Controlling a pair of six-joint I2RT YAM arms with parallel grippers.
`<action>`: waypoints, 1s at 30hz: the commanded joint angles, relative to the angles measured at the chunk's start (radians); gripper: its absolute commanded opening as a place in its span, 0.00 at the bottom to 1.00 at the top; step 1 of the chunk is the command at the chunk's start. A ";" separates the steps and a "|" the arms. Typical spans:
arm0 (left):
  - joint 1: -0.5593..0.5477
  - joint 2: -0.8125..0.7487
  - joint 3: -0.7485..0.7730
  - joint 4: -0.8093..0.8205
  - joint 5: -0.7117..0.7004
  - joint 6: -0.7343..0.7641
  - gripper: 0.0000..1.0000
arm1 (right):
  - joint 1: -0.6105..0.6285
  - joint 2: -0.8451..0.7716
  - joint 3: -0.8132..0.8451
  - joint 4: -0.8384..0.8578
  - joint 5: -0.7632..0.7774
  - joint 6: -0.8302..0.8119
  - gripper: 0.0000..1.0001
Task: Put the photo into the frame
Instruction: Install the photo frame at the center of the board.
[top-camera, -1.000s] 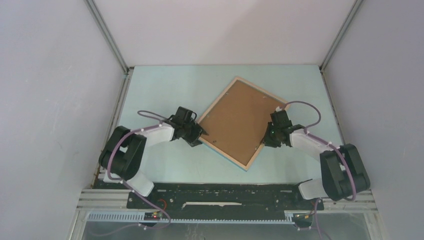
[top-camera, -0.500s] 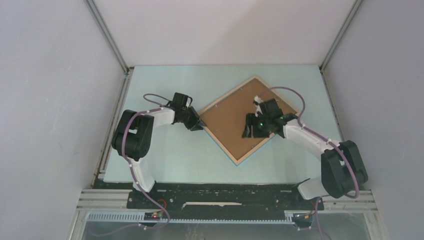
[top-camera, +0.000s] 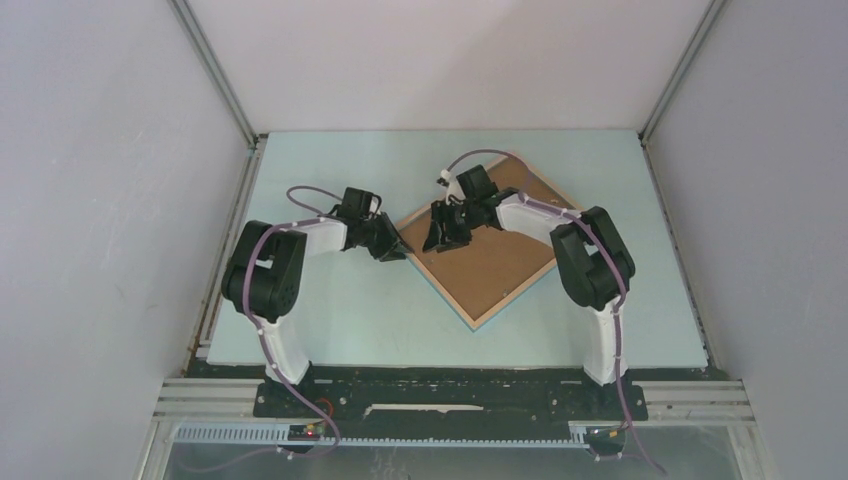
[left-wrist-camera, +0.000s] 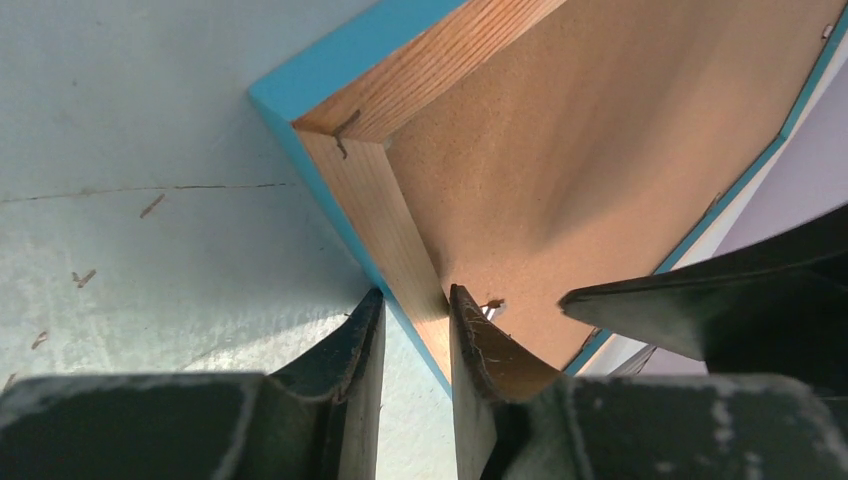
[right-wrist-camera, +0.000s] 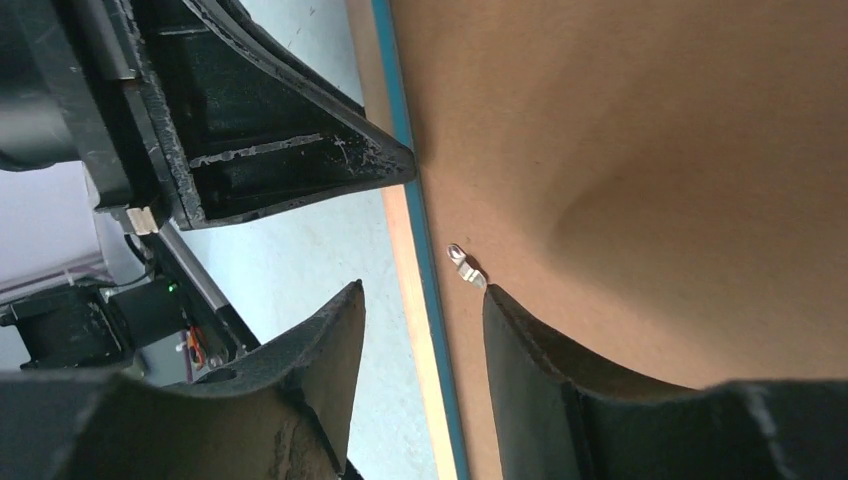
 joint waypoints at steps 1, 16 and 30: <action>0.007 0.011 -0.079 0.048 -0.063 0.092 0.06 | 0.023 0.039 0.060 -0.019 -0.084 0.005 0.55; 0.014 -0.009 -0.119 0.107 -0.053 0.078 0.00 | 0.037 0.101 0.008 0.020 -0.058 0.016 0.53; 0.015 -0.012 -0.127 0.122 -0.054 0.071 0.00 | -0.004 0.076 0.060 -0.013 -0.076 0.007 0.53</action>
